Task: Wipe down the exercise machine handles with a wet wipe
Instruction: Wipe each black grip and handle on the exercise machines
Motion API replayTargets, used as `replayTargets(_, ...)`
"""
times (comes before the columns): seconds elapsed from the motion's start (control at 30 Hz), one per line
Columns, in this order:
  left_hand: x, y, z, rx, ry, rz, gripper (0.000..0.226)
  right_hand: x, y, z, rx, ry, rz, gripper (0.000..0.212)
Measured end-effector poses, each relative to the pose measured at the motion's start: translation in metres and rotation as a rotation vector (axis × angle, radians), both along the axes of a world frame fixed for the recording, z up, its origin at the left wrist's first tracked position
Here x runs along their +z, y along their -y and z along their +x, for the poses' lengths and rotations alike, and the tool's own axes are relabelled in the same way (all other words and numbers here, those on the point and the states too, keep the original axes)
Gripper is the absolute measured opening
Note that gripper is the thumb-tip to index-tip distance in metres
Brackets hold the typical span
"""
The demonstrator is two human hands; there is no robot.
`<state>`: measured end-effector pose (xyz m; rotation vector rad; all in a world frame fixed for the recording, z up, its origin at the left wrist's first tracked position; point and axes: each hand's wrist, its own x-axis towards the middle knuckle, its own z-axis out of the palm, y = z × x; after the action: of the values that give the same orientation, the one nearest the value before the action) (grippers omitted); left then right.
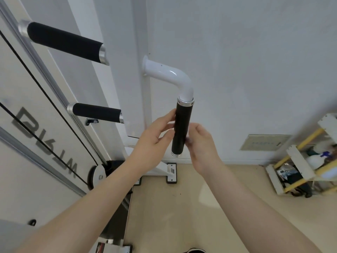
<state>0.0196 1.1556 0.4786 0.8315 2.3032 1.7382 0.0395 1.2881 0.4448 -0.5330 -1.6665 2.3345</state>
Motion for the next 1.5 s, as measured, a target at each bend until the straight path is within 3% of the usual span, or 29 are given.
replayTargets(0.1, -0.001, 0.003, 0.001, -0.013, 0.008, 0.021, 0.054, 0.025, 0.003, 0.002, -0.093, -0.229, 0.046, 0.017)
replayTargets(0.27, 0.005, 0.005, 0.0, 0.026, -0.077, -0.105, 0.053, 0.001, 0.003, 0.016, 0.033, 0.095, 0.225, 0.023)
replayTargets(0.47, 0.017, 0.004, 0.008, 0.066, -0.004, -0.04, 0.042, 0.066, 0.005, 0.037, -0.288, -0.436, 0.578, 0.015)
replayTargets(0.7, 0.035, 0.047, 0.004, 0.542, 0.013, 0.202, 0.028, 0.071, 0.038, 0.034, -0.152, -0.739, 1.118, 0.018)
replayTargets(0.87, 0.028, 0.083, -0.022, 0.836, 0.028, 0.288, 0.03, 0.063, 0.073, 0.004, -0.048, -0.66, 1.139, 0.011)
replayTargets(1.03, 0.023, 0.103, -0.057, 0.776, 0.273, 0.354, 0.044, 0.075, 0.108, -0.034, -0.07, -0.679, 1.144, 0.013)
replayTargets(1.13, 0.018, 0.108, -0.076, 0.73, 0.341, 0.423, 0.043, 0.071, 0.127, -0.061, -0.008, -0.722, 1.326, 0.018)
replayTargets(1.33, 0.008, 0.119, -0.093, 0.819, 0.456, 0.575, 0.037, 0.04, 0.151, -0.112, 0.151, -0.503, 1.633, 0.04)
replayTargets(1.5, 0.006, 0.121, -0.093, 0.668, 0.451, 0.603, 0.031, 0.026, 0.159, -0.116, 0.181, -0.534, 1.916, 0.042)
